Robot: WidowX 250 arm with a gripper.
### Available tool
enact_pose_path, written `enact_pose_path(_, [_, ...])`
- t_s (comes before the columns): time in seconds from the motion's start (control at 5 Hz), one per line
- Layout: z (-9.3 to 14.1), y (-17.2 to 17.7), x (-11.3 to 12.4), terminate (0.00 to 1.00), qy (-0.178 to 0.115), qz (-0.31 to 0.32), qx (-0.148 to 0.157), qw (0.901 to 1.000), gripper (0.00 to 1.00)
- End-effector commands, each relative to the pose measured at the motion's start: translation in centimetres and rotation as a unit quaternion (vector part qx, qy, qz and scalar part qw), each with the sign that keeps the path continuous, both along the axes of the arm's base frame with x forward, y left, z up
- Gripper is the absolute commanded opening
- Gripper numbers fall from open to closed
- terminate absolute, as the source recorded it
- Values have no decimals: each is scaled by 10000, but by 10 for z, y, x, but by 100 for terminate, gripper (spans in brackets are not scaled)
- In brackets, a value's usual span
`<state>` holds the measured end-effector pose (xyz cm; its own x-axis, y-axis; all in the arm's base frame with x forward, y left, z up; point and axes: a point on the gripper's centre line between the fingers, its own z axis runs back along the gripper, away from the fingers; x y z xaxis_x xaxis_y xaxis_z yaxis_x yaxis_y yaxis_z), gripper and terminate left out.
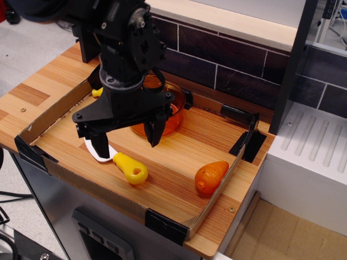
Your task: Put knife in pot
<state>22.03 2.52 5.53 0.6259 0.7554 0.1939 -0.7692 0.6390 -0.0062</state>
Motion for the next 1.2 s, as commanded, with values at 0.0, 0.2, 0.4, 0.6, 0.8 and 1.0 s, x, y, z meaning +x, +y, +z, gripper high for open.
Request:
enact_pose_path(0.0, [-14,-2,0,0,-105,23,98,9999,100])
enact_pose_path(0.2, [-26,1,9,0,76,146,101,9998,100])
enact_pose_path(0.4, [-39,6,10,0,52,121,122,9998,100])
enact_pose_path(0.6, [-44,6,0,0,20,-125,76,9999,100])
enact_pose_path(0.8, [-42,5,-6,0,-29,-290,-10,9996,0])
enact_pose_path(1.0, [-45,6,-7,0,-87,-319,-33,9994,0])
